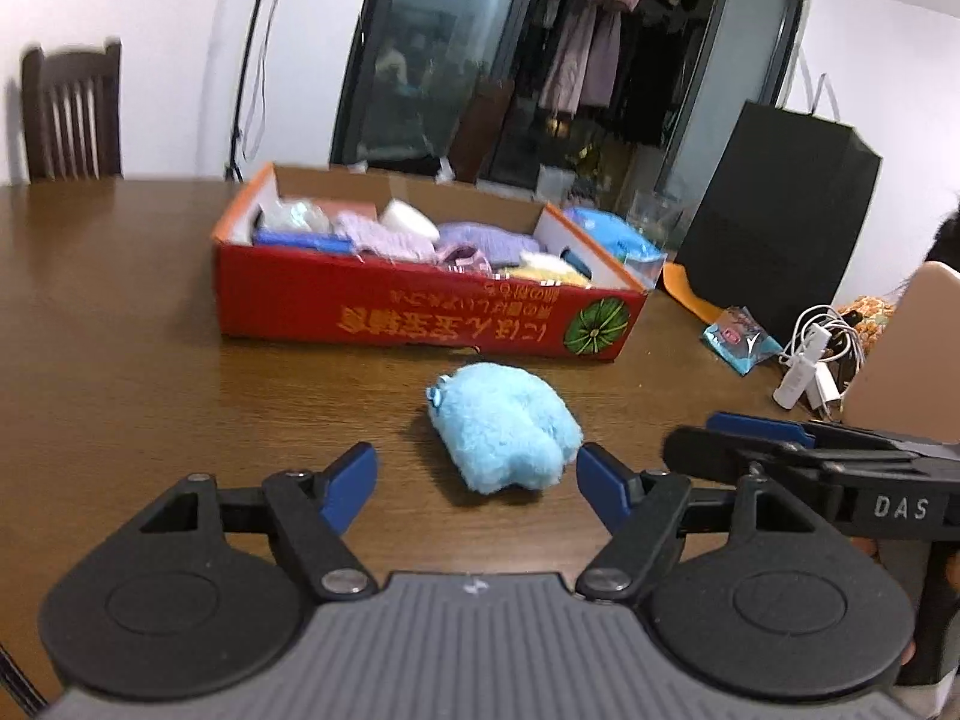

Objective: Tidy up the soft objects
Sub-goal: 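Withdraw both tools from the box toward the light-blue plush, then close both tools on the light-blue fluffy plush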

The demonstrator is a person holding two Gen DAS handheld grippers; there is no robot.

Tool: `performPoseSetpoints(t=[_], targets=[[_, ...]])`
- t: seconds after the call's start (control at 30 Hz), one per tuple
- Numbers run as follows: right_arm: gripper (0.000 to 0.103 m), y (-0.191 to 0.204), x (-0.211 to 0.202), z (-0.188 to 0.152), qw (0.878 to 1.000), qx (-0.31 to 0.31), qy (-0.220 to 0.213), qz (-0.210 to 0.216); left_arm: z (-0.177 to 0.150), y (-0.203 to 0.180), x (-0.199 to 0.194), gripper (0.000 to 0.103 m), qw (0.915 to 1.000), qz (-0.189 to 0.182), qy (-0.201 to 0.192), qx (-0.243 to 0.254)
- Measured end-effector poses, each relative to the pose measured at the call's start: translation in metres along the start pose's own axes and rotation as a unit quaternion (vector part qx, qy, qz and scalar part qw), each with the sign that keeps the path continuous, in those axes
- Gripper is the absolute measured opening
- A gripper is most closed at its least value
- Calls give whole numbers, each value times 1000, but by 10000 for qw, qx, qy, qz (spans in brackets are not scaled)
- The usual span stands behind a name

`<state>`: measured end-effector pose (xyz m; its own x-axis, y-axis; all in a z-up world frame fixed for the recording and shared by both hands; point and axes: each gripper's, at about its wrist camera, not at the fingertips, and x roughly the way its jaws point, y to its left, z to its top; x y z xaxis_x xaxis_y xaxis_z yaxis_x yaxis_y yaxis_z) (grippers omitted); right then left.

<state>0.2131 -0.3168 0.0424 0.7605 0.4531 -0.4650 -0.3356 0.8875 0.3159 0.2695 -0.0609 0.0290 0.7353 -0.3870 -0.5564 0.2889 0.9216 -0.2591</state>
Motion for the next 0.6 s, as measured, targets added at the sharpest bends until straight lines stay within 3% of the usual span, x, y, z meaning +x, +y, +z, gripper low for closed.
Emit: performPoseSetpoints(t=[0.07, 0.2, 0.3, 0.4, 0.6], targets=[[71, -9, 18, 7, 9999, 113, 66, -23, 5, 4, 23, 64, 9998, -70, 148, -150], [62, -23, 55, 17, 9993, 270, 236, 57, 10, 15, 53, 56, 9977, -325, 322, -506], [57, -31, 79, 18, 9982, 490, 331, 116, 10, 29, 73, 40, 9934, -597, 458, -867], [32, -39, 97, 11, 9967, 699, 364, 204, 5, 40, 81, 35, 9880, -932, 503, -1123], [33, -44, 97, 6, 9954, 804, 352, 372, 3, 42, 81, 34, 9862, -990, 496, -1233]])
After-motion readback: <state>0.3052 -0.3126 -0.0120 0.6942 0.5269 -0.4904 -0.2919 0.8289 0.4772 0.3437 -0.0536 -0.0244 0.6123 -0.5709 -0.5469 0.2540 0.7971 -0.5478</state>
